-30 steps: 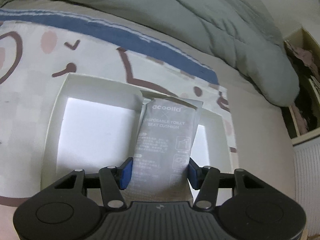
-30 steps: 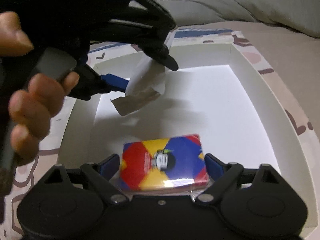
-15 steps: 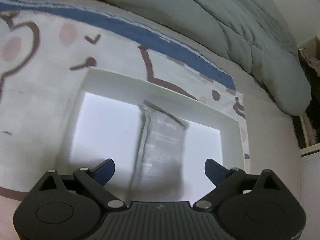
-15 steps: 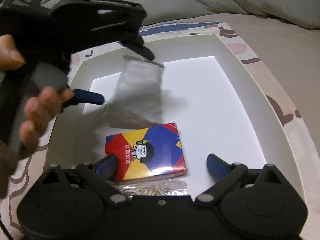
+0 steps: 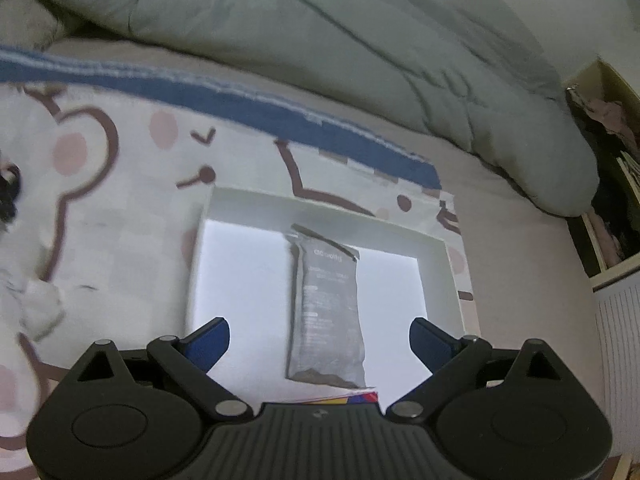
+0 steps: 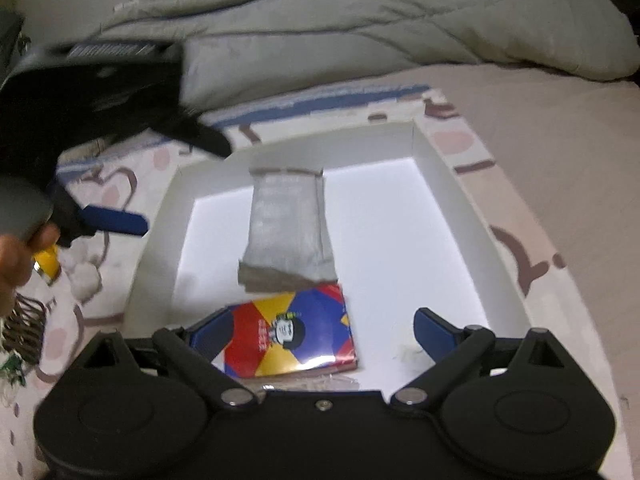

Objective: Organize objects
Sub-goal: 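Lower the card box with the right tool while the left tool lowers the wipes packet into the tray, then open both tools and lift them away from the tray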

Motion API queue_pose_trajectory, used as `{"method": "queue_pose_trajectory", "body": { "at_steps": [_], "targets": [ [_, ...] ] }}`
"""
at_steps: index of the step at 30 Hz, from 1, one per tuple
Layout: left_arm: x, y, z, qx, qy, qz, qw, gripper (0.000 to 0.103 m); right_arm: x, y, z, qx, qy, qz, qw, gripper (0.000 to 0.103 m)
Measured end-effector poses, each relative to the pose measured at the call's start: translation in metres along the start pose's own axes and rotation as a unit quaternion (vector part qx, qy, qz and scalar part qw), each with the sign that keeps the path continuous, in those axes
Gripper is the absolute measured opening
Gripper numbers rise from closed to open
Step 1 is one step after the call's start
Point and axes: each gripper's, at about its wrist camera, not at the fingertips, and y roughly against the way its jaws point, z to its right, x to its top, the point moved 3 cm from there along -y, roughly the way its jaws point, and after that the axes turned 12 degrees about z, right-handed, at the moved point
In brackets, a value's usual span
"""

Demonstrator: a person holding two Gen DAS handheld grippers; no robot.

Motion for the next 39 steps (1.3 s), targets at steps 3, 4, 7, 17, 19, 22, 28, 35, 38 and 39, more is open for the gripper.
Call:
{"method": "queue_pose_trajectory", "body": {
  "at_steps": [3, 4, 7, 17, 19, 22, 28, 35, 38, 39],
  "targets": [
    [0.001, 0.022, -0.002, 0.001, -0.017, 0.014, 0.9997, 0.096, 0.008, 0.013, -0.002, 0.004, -0.001, 0.017, 1.000, 0.097],
    [0.002, 0.028, -0.003, 0.000, -0.021, 0.018, 0.9996, 0.096, 0.010, 0.017, -0.003, 0.003, 0.001, 0.023, 1.000, 0.097],
    [0.000, 0.047, -0.008, -0.002, -0.030, 0.023, 0.9993, 0.096, 0.013, 0.028, -0.007, 0.004, 0.012, 0.036, 0.999, 0.097],
    [-0.018, 0.100, -0.022, 0.014, -0.096, 0.050, 0.9940, 0.096, 0.025, 0.065, -0.019, -0.013, 0.037, 0.064, 0.997, 0.100],
    [-0.022, 0.110, -0.024, 0.017, -0.113, 0.059, 0.9917, 0.097, 0.027, 0.073, -0.019, -0.020, 0.041, 0.069, 0.997, 0.100],
    [-0.029, 0.122, -0.027, 0.028, -0.142, 0.065, 0.9873, 0.098, 0.028, 0.083, -0.019, -0.028, 0.039, 0.073, 0.996, 0.100],
    [-0.043, 0.143, -0.032, 0.033, -0.173, 0.075, 0.9815, 0.102, 0.028, 0.096, -0.018, -0.043, 0.038, 0.075, 0.996, 0.101],
    [-0.058, 0.154, -0.040, 0.032, -0.190, 0.090, 0.9771, 0.103, 0.023, 0.105, -0.018, -0.052, 0.037, 0.083, 0.994, 0.103],
    [-0.062, 0.155, -0.045, 0.029, -0.185, 0.096, 0.9776, 0.103, 0.020, 0.109, -0.019, -0.052, 0.041, 0.086, 0.994, 0.103],
    [-0.063, 0.154, -0.045, 0.031, -0.187, 0.098, 0.9770, 0.103, 0.020, 0.111, -0.019, -0.052, 0.044, 0.088, 0.994, 0.103]
  ]
}}
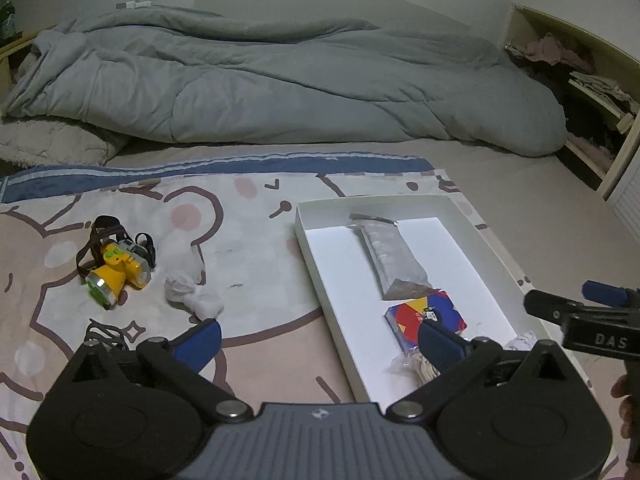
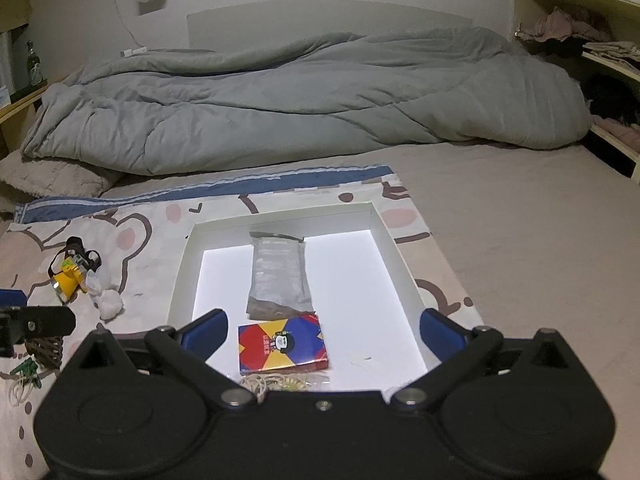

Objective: Organize objects
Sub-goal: 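Open both tools and lift them away from the tray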

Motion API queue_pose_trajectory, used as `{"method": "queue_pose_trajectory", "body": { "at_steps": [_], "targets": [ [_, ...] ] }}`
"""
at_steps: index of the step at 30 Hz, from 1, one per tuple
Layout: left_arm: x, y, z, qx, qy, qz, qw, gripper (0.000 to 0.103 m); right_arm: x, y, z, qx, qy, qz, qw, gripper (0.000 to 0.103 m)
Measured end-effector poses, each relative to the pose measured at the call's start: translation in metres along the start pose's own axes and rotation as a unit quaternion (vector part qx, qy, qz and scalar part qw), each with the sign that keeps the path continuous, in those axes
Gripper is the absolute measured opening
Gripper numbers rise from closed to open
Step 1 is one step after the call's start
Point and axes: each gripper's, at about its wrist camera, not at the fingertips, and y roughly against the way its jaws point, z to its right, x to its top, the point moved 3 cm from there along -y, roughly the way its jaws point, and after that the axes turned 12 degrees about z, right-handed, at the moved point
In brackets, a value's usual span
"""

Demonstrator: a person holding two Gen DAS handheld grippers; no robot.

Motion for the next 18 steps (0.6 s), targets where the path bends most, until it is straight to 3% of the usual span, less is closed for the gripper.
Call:
{"method": "queue_pose_trajectory", "body": {
  "at_steps": [18],
  "targets": [
    [-0.003, 0.002, -0.020, 0.002, -0.002, 0.015, 0.9999, 0.103, -0.008, 0.006, -0.003, -0.020, 0.001, 0.003, 1.000, 0.103]
  ]
}}
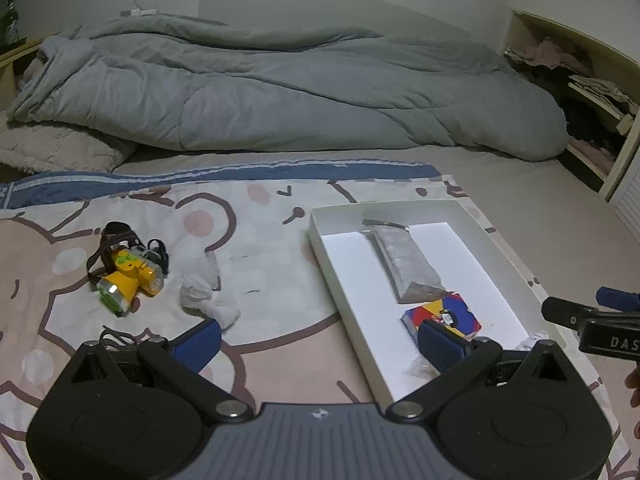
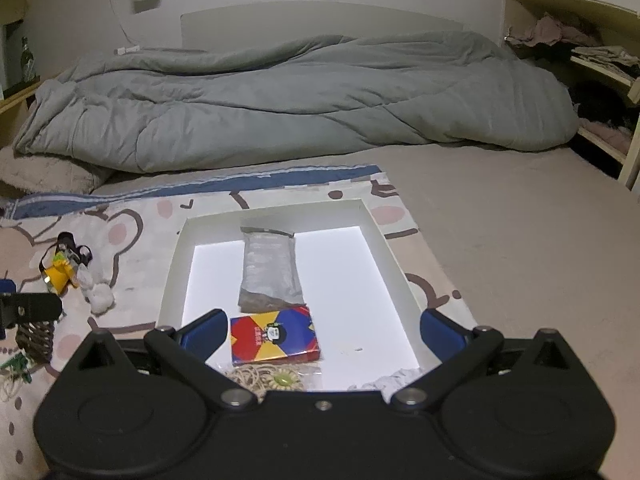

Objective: Organize objects
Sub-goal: 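Open both tools and lift them away from the tray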

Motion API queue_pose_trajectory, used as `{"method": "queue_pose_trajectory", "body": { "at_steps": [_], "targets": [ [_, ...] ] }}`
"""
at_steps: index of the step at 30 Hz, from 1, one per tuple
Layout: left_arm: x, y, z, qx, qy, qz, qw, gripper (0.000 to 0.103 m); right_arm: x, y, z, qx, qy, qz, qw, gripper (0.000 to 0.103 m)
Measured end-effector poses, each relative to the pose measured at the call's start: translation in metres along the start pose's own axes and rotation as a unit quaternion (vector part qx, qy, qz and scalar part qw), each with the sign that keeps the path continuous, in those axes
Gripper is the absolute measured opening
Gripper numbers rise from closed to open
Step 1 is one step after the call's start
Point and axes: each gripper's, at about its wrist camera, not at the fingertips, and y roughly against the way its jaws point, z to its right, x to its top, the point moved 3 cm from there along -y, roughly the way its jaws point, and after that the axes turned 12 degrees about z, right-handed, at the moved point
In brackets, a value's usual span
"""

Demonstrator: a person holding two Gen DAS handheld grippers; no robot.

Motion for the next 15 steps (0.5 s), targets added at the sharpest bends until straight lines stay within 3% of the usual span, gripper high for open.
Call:
{"method": "queue_pose_trajectory", "body": {
  "at_steps": [15],
  "targets": [
    [0.001, 0.016, -0.035, 0.017, 0.016, 0.014, 0.9996, 0.103, 0.006, -0.003, -0.029, 0.029, -0.004, -0.004, 1.000, 0.103]
  ]
}}
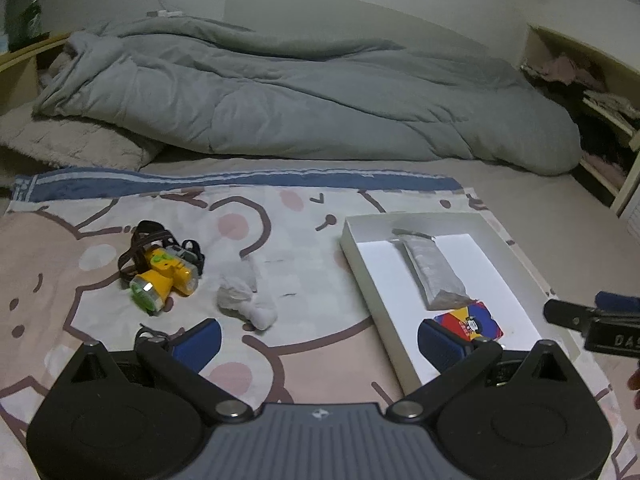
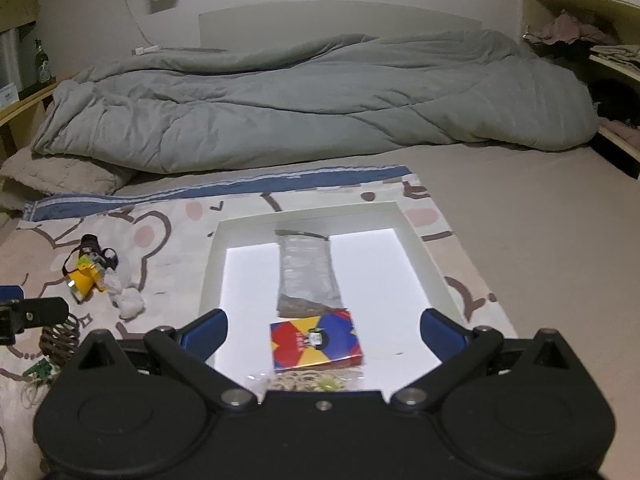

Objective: Organize objects
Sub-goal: 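Open both tools and lift them away from the tray, then grasp the brown claw clip with the right tool while the left tool grasps the green clothespin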

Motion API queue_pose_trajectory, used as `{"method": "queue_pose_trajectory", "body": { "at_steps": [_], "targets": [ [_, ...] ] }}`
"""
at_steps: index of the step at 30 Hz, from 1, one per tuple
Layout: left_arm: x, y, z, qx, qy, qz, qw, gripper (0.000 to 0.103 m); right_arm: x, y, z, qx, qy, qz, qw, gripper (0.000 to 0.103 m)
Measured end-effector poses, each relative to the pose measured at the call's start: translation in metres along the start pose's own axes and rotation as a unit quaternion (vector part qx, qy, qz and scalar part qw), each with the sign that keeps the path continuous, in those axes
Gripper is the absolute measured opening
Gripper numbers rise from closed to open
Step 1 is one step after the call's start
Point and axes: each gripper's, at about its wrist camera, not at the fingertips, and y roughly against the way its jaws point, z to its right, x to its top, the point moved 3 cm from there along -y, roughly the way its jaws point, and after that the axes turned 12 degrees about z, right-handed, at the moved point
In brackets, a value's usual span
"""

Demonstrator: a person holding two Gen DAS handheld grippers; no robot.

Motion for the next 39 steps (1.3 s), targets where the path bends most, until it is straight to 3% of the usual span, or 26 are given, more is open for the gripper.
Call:
{"method": "queue_pose_trajectory", "body": {
  "at_steps": [21, 32, 39],
  "targets": [
    [0.007, 0.041, -0.113, 0.071, 0.039, 0.025, 0.9964, 0.103, 0.012, -0.016, -0.084, 0.062, 0.016, -0.001, 0.998, 0.103],
    [0.003, 0.054, -0.153, 0.100, 0.049, 0.034, 0.9932, 0.103, 0.010, -0.019, -0.139, 0.102, 0.033, -0.001, 0.994, 0.103],
    [-0.004, 0.056, -0.167, 0.108, 0.042, 0.039, 0.9925, 0.103, 0.012, -0.016, -0.162, 0.127, 0.036, 0.028, 0.991, 0.103]
  ]
}}
